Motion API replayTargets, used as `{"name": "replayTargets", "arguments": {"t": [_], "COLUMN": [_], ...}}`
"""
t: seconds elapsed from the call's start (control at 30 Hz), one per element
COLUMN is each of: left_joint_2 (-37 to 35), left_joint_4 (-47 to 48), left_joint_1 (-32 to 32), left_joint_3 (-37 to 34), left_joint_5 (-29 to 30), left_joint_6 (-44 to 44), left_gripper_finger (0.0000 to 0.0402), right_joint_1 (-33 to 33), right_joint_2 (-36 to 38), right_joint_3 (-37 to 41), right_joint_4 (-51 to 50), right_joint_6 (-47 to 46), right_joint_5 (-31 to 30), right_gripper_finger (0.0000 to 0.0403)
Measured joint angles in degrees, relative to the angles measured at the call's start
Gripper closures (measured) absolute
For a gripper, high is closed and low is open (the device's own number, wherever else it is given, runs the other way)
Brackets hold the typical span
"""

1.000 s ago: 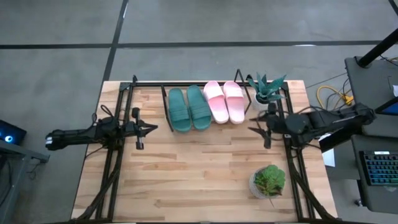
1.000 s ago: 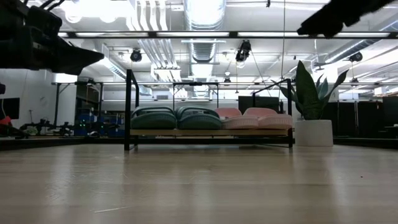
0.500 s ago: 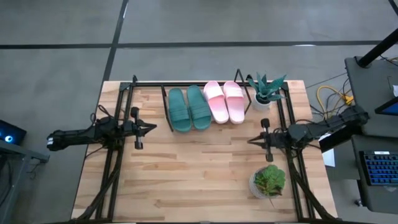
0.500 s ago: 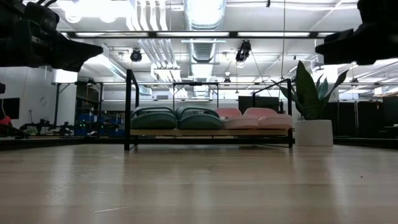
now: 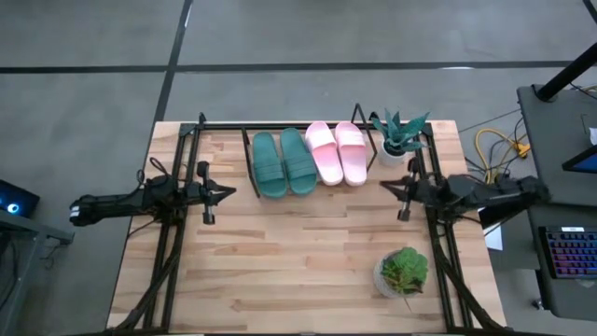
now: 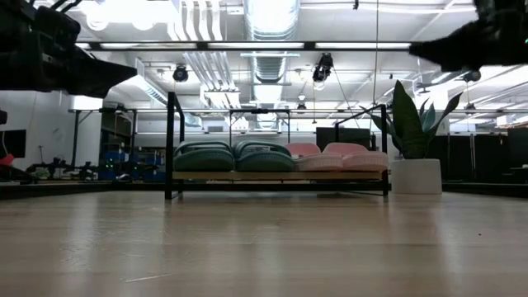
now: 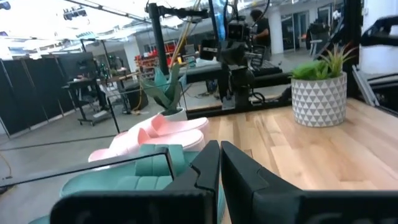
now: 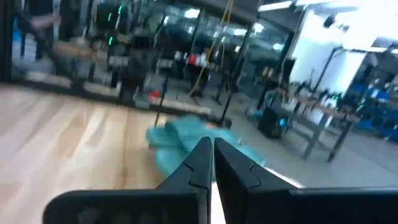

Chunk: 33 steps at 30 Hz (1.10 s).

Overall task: Pick and place slides into the shelf
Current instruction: Return to Home Position

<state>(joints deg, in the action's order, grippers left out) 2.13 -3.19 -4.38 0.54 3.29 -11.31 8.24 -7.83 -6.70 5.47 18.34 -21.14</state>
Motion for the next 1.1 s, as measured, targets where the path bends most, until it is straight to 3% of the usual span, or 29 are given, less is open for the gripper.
{"name": "replayTargets", "arguments": {"t": [0.13,0.2,0.4,0.53,0.83,1.1], "left_joint_2": [-0.05,0.04,-0.29,-0.46,-0.46,0.24], "left_joint_4": [-0.16,-0.26,-0.49,-0.44,-0.37,1.76], "left_joint_1": [0.02,0.0,0.09,0.09,0.09,0.09], "left_joint_3": [0.0,0.0,0.02,0.07,0.0,-0.09], "left_joint_5": [-0.02,0.0,-0.11,-1.46,-6.33,-6.43], "left_joint_6": [0.36,0.42,0.62,1.97,6.29,12.4], "left_gripper_finger": [0.0402,0.0402,0.0402,0.0402,0.0402,0.0402], "right_joint_1": [0.08,0.07,-0.01,-0.06,-0.62,-3.8], "right_joint_2": [7.43,7.77,6.48,7.01,6.62,6.65], "right_joint_3": [-0.61,0.16,0.73,2.34,6.14,6.14], "right_joint_4": [-5.17,-7.59,-5.94,-6.91,-3.89,-3.52], "right_joint_6": [-0.4,-2.12,-3.63,-4.69,-10.31,-9.75], "right_joint_5": [2.45,4.11,19.16,14.15,13.51,10.75], "right_gripper_finger": [0.0395,0.0395,0.0395,0.0395,0.0395,0.0395]}}
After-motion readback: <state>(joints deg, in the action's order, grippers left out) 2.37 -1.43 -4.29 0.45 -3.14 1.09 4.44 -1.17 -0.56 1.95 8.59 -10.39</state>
